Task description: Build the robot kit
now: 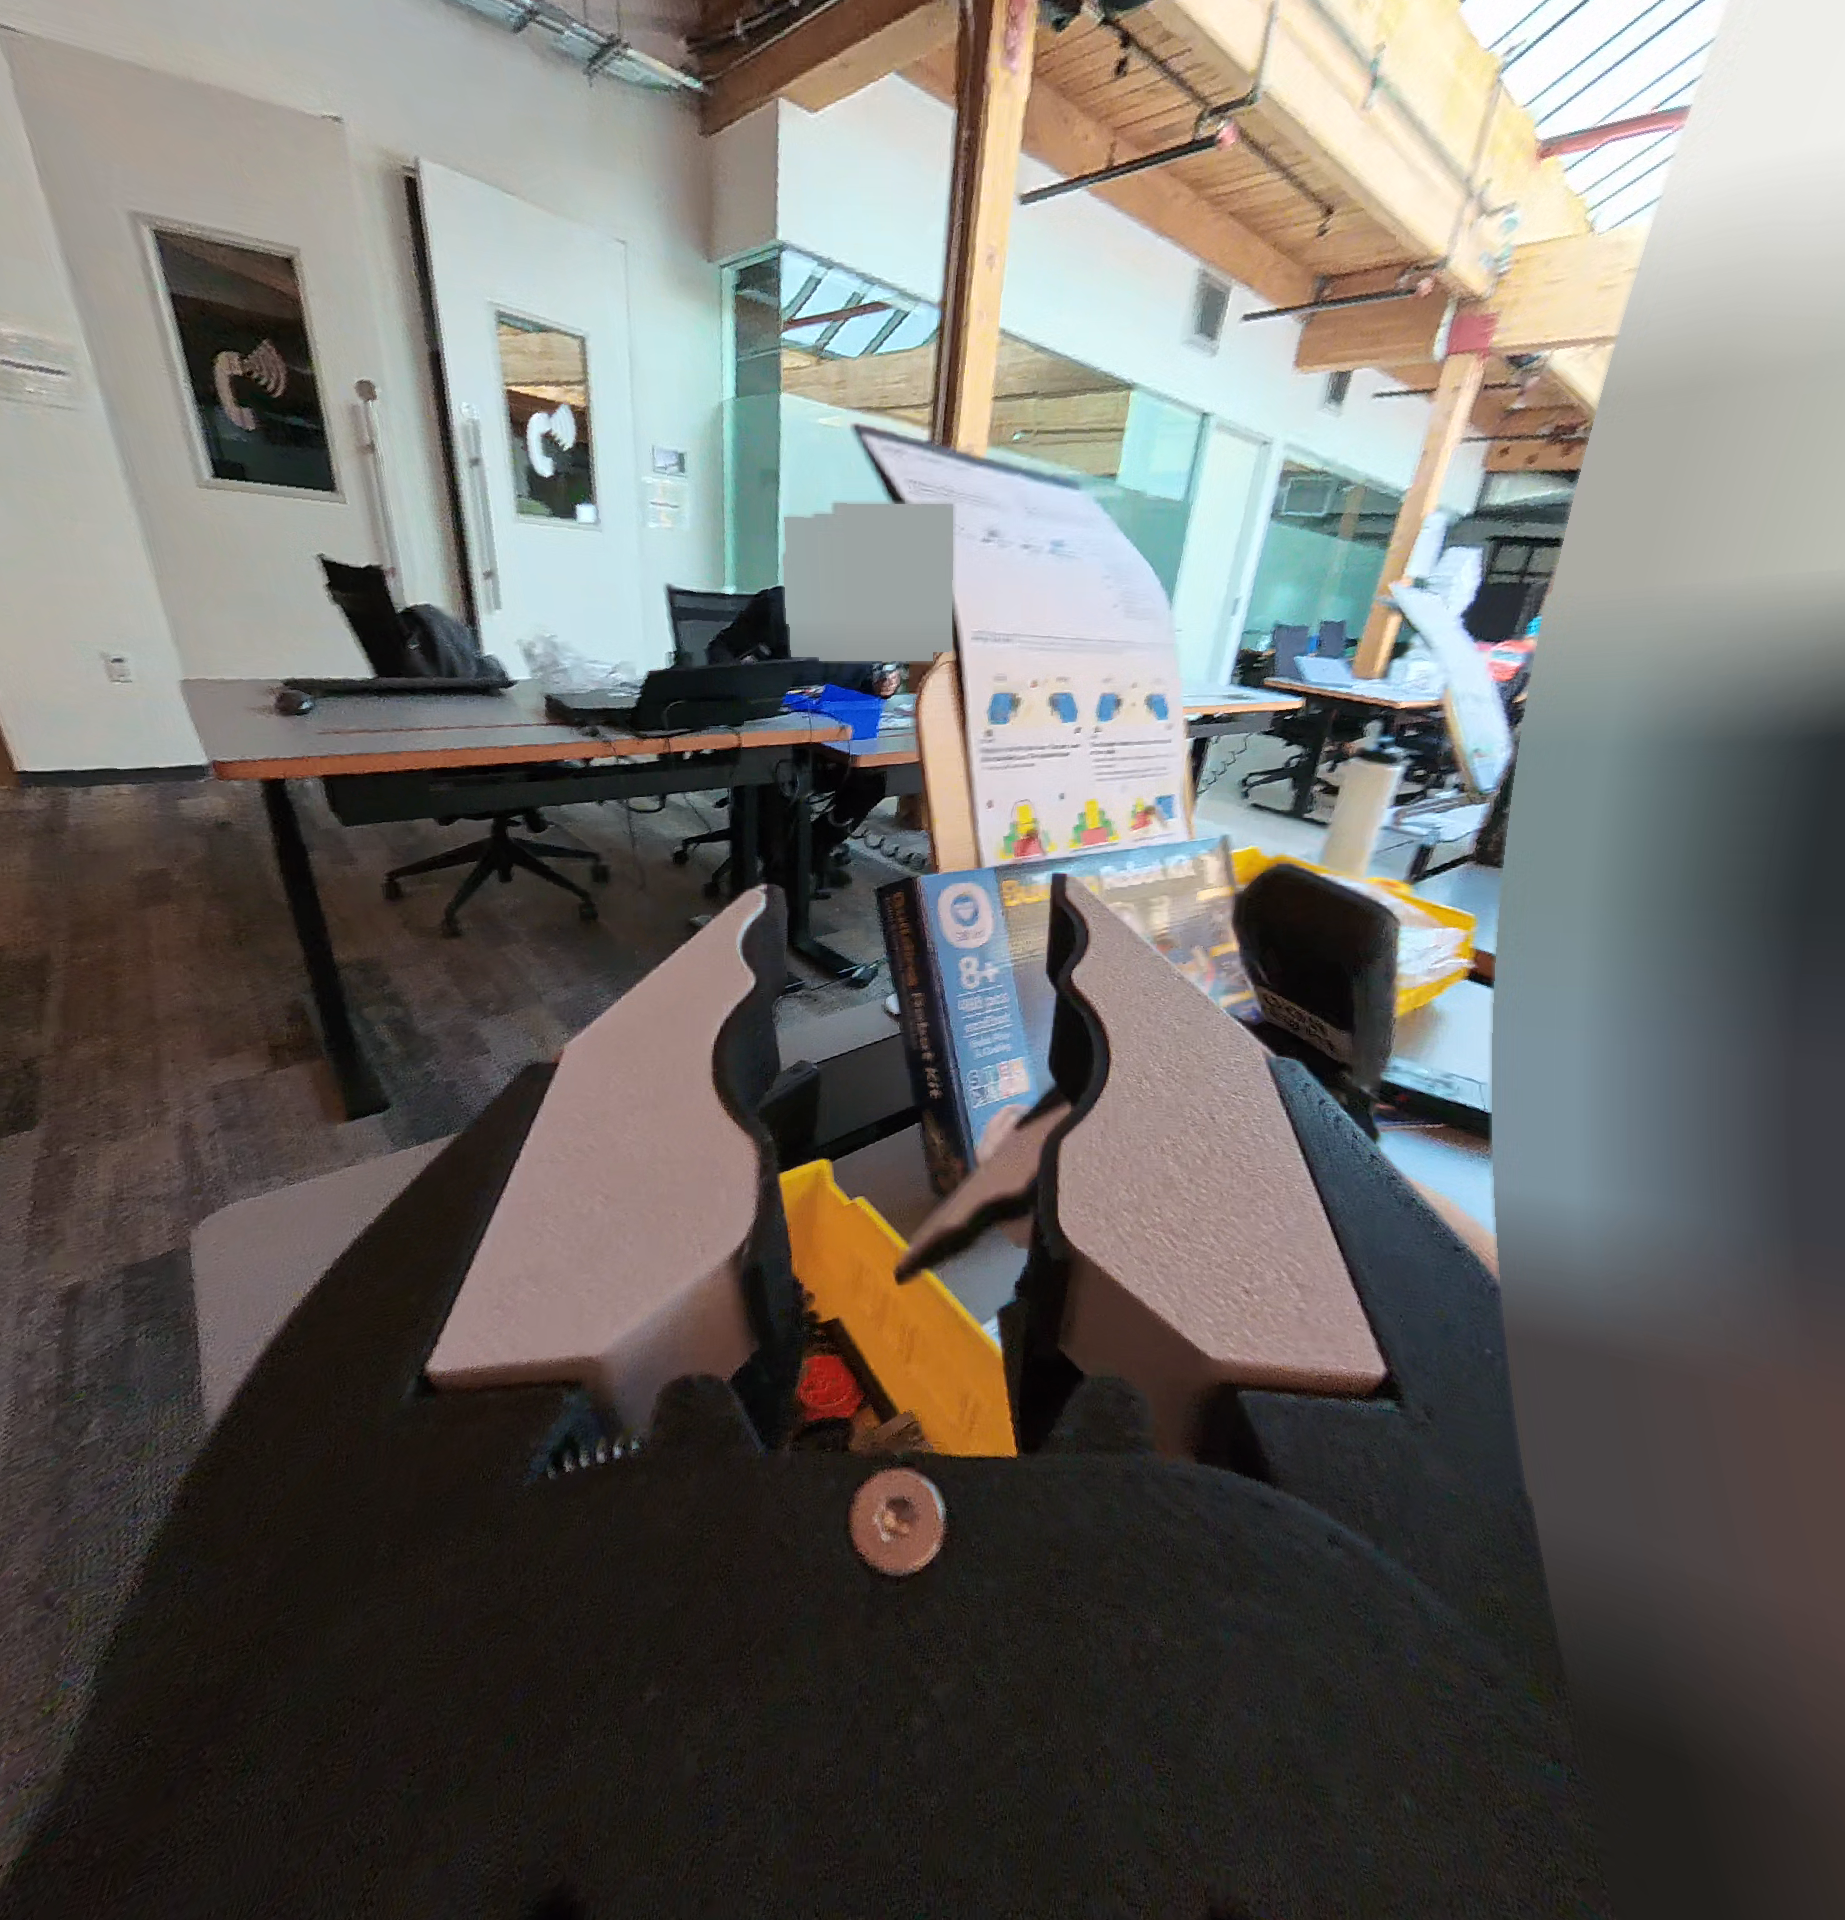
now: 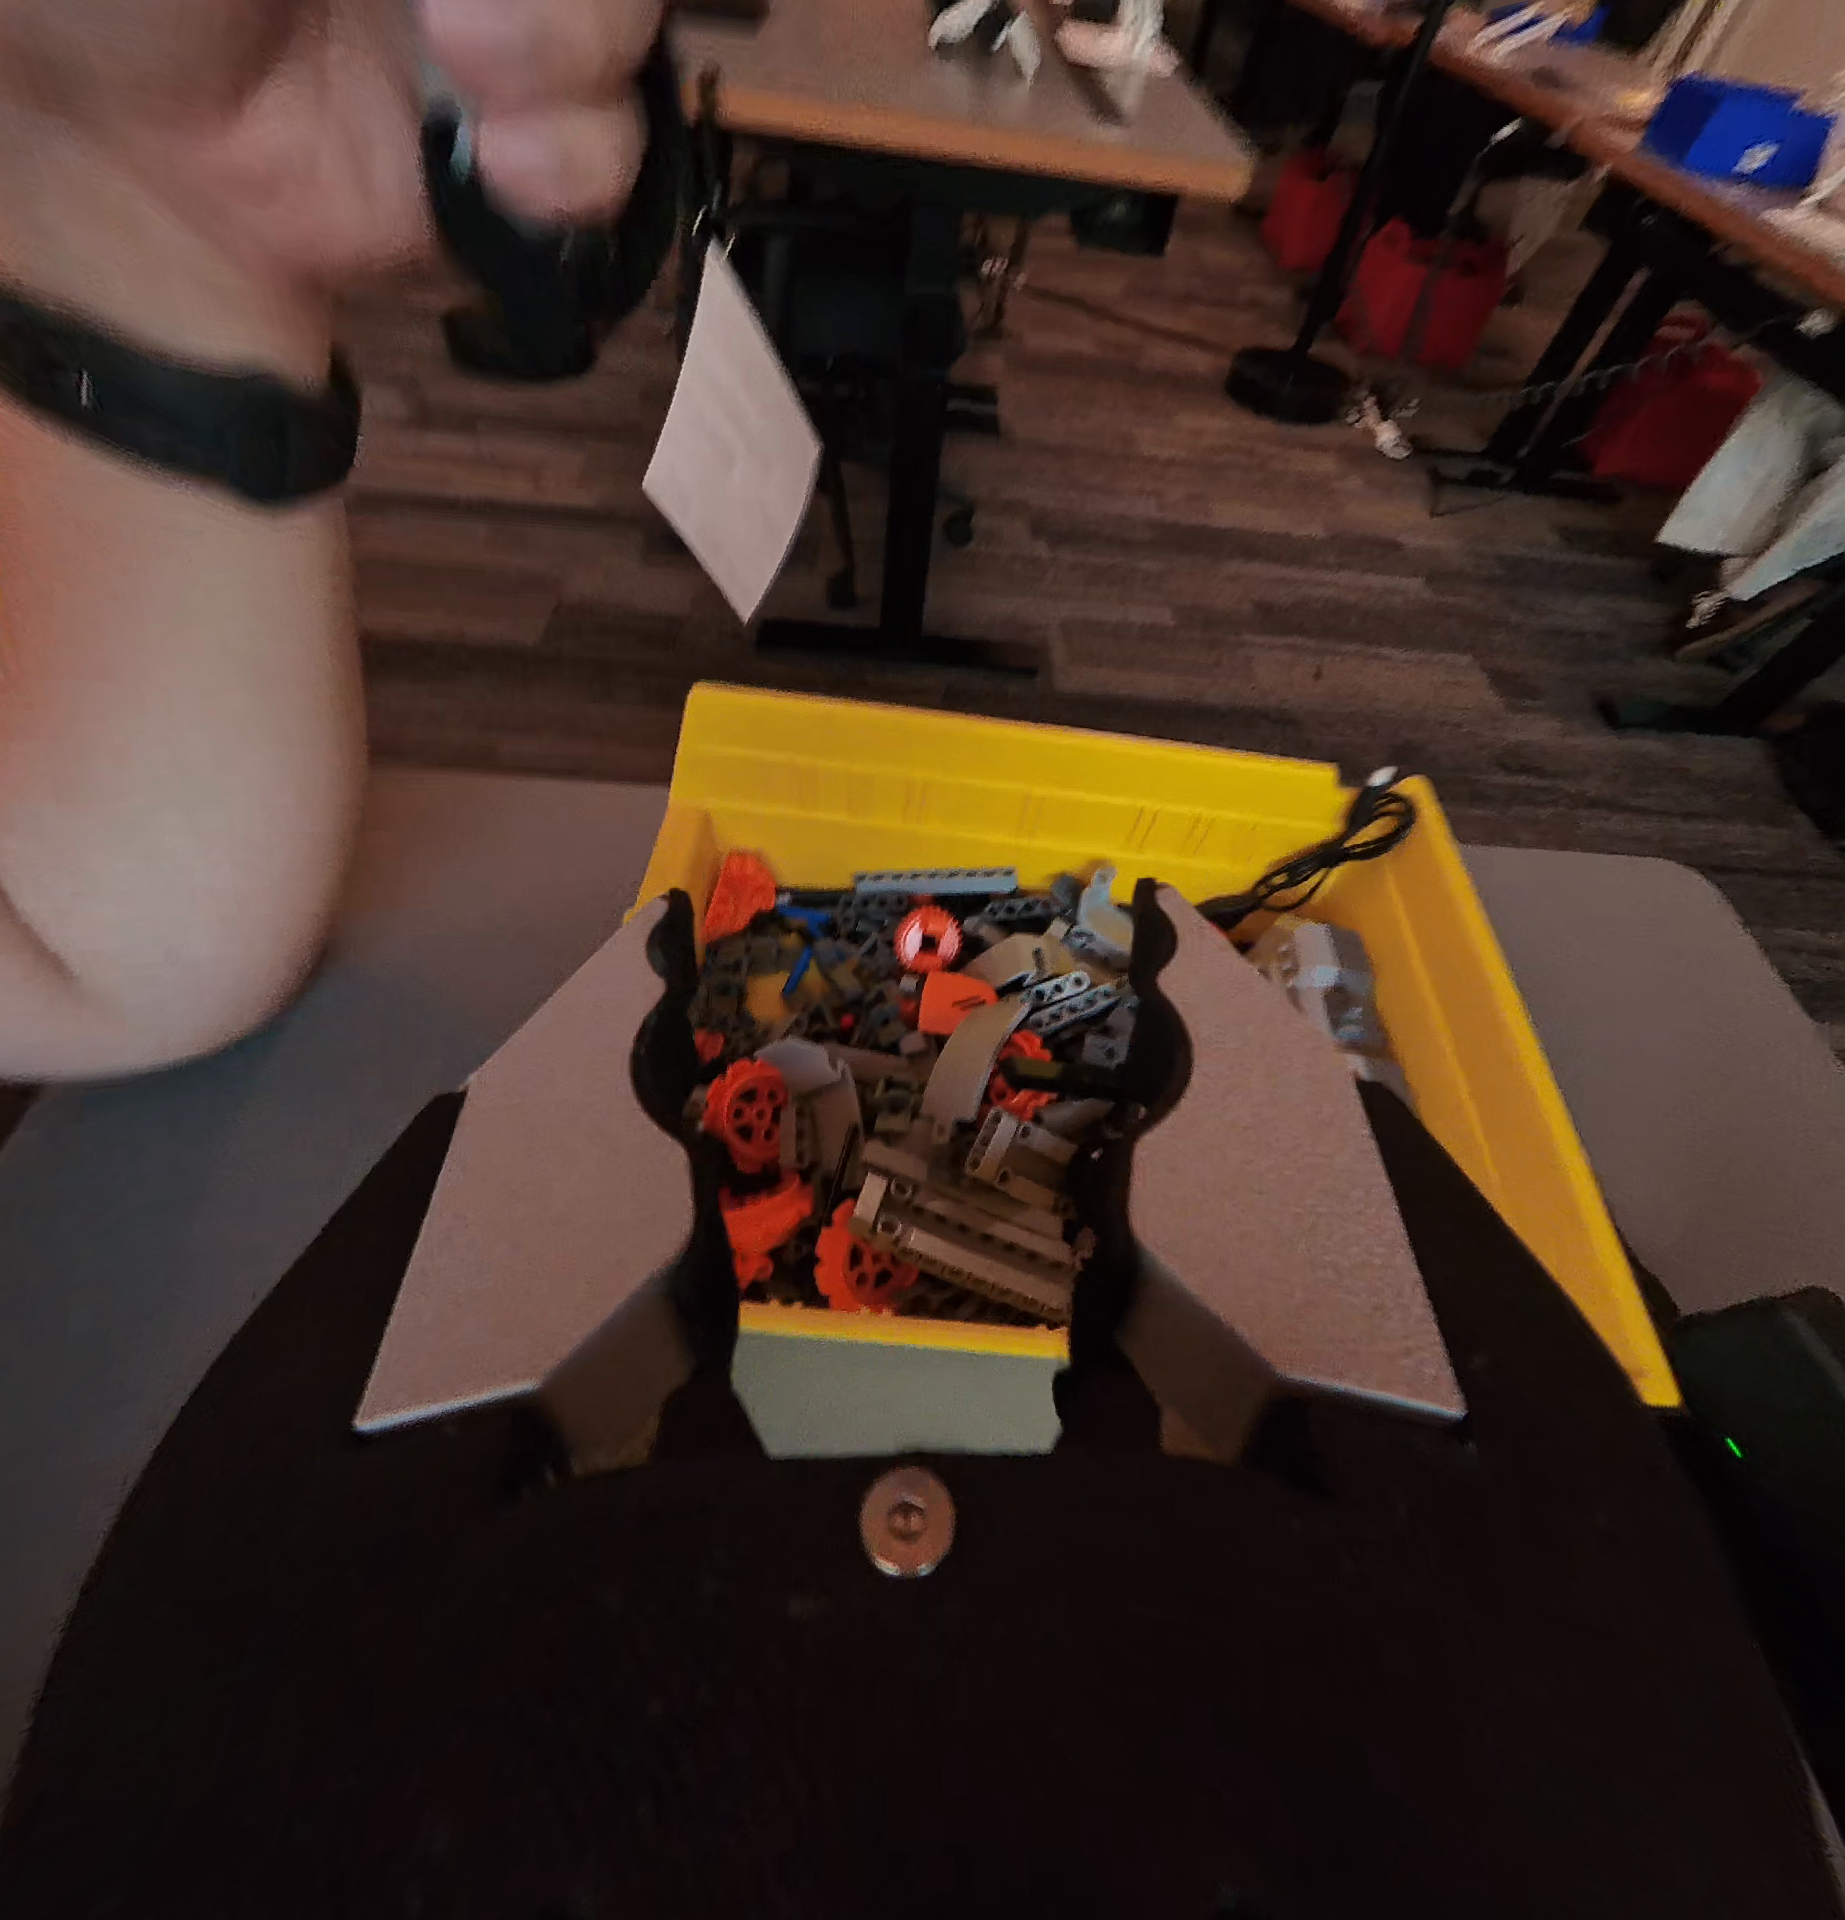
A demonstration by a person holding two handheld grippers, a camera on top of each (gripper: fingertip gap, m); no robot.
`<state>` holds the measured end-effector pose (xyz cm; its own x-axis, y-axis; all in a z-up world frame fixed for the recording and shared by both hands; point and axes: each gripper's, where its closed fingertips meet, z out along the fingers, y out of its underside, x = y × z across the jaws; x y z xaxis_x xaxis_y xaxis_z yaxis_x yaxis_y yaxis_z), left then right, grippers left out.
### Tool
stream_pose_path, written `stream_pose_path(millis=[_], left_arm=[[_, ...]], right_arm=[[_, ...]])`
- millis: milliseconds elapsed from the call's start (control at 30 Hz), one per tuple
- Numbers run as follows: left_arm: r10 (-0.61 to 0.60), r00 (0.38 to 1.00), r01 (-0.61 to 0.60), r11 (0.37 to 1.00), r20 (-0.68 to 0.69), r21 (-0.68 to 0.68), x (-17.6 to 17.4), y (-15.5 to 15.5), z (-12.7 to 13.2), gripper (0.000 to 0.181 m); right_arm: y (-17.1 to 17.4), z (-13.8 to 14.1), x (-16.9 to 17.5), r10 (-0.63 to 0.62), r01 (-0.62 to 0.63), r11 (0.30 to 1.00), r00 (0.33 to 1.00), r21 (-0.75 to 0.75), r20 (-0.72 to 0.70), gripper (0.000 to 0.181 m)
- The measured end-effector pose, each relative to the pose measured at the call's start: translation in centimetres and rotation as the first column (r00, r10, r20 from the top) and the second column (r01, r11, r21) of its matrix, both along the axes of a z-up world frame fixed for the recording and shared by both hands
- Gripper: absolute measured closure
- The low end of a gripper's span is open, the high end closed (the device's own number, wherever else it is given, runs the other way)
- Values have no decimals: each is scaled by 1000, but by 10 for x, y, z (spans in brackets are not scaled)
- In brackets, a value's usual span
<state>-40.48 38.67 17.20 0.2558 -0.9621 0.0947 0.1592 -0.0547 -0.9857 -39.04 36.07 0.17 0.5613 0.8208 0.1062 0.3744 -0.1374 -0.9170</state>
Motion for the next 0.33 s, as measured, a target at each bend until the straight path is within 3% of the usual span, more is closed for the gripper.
stream_pose_path(millis=[133, 200, 333], left_arm=[[110, 988, -114, 993, -112, -25, -6, 31, -15, 136], [99, 986, -109, 992, -137, -70, -11, 41, -22, 141], [15, 1000, -12, 990, 24, -141, -30, 42, -1, 152]], right_arm=[[-12, -41, -8, 106, -92, 992, 977, -81, 186, 114], [-19, -56, -10, 158, -132, 984, 957, -118, 245, 121], [-23, -72, -5, 206, -164, 976, 909, -142, 363, 133]])
